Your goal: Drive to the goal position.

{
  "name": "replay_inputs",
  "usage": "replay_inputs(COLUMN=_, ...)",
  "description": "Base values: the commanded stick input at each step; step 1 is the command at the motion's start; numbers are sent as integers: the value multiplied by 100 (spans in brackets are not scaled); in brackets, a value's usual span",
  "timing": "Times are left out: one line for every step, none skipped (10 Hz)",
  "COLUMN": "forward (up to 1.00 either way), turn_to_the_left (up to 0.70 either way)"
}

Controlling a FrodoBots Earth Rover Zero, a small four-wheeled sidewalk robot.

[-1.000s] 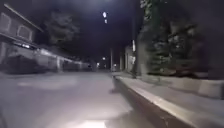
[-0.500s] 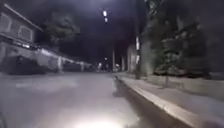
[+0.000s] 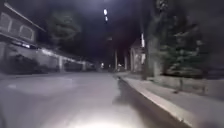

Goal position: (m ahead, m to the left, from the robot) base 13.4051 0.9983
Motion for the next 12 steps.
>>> replay_inputs(forward=70, turn_to_the_left=0)
replay_inputs(forward=70, turn_to_the_left=-2)
replay_inputs(forward=70, turn_to_the_left=-12)
replay_inputs(forward=70, turn_to_the_left=-21)
replay_inputs(forward=70, turn_to_the_left=-30)
replay_inputs(forward=70, turn_to_the_left=-25)
replay_inputs(forward=70, turn_to_the_left=-1)
replay_inputs(forward=70, turn_to_the_left=0)
replay_inputs(forward=70, turn_to_the_left=0)
replay_inputs(forward=70, turn_to_the_left=0)
replay_inputs(forward=70, turn_to_the_left=0)
replay_inputs(forward=70, turn_to_the_left=0)
